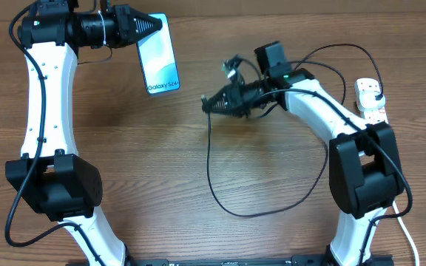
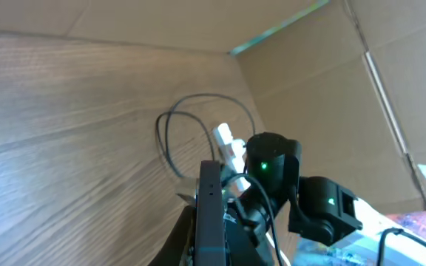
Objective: Plug charger to phone and switch on socket
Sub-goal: 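Lift the cable plug with the right gripper toward the phone's bottom edge, then align the plug with the phone's charging port using the right gripper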
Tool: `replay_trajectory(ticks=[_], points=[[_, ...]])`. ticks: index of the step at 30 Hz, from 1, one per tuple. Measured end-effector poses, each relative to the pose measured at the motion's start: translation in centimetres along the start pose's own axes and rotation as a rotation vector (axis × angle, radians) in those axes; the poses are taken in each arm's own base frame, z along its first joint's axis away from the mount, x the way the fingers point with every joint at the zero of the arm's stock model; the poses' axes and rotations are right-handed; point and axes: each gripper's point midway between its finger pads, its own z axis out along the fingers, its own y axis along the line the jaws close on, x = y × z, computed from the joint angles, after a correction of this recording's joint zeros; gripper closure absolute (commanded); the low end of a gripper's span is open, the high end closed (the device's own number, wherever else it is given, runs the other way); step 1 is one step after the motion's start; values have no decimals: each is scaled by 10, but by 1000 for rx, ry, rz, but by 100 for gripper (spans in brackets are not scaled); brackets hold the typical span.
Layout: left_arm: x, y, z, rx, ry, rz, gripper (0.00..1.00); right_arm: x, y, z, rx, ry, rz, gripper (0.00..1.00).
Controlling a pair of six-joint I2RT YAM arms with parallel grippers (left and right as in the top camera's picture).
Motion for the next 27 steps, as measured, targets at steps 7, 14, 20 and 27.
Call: replay_trajectory(ticks=[7, 14, 20, 27], points=[[-18, -11, -1, 54, -46, -6, 96, -4, 46, -9, -240, 36, -185, 96], [-38, -29, -4, 125, -93, -4, 95, -6, 60, -12, -301, 49, -253, 96], [-57, -43, -8, 168, -142, 21, 96, -19, 78, -17, -329, 33, -371, 96], [-70, -53, -12, 202, -169, -63, 96, -37, 115, -28, -342, -18, -537, 96]])
